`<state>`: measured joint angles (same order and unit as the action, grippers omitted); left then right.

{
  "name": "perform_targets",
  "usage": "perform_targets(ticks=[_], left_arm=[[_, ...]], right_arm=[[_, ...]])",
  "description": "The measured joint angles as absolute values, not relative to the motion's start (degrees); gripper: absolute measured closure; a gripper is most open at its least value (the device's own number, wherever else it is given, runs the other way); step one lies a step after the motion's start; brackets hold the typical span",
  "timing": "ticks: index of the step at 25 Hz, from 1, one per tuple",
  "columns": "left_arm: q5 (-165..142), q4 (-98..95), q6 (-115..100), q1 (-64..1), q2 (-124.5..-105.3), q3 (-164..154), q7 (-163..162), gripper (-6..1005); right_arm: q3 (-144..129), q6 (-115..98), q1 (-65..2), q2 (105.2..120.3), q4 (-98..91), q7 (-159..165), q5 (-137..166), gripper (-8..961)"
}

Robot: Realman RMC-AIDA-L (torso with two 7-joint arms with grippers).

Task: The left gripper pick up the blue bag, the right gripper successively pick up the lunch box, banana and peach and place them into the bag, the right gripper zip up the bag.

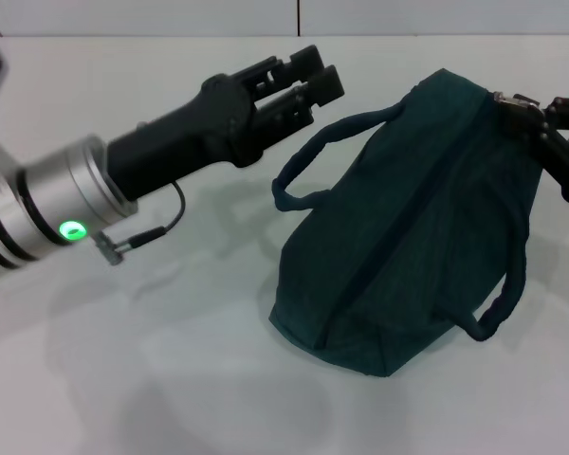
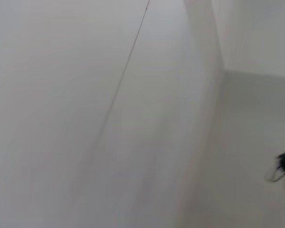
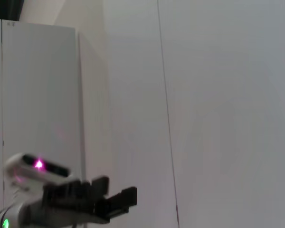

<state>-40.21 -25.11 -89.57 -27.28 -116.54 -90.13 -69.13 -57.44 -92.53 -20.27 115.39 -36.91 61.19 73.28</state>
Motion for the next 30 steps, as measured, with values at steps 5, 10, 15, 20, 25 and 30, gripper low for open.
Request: perform_targets(ticks=[5,10,15,20,25,30], left_arm=[[-46.36,-30.69,-94.51,-29.47,-112.13,-89.97,-92.75,530],[-50.60,-34.73,-93.75,-27.35,-115.21,-89.19,-93.15,379],[-60.70,-42.43,-85.43,-22.82,-119.70,-87.73,-85.20,247],[-58.50,-46.22,-77.17,-19.66,-119.95,-93.64,-78.22,184],[-54.83,-46.27,-70.25,-19.16,-120.07,-97.88,-72.73,199],[-51.35,-46.33,-65.60,-19.67,-120.04,-101.60,-69.70,257]], right_arm=[[-57.43,-93.49,-20.70,115.40,-36.07,61.11,73.22,936],[-57.40,-93.61,-21.11,115.40,-35.69,61.08,73.13,935],[-57.39,-93.35,-21.57,115.39,-35.59,61.08,73.12,935],[-57.43,-93.13,-21.71,115.39,-35.50,61.08,73.11,935],[-57.39,-92.84,-21.80,115.40,-35.50,61.08,73.12,935],[-57.38,-92.66,-22.00,115.39,-35.47,61.06,73.12,935]])
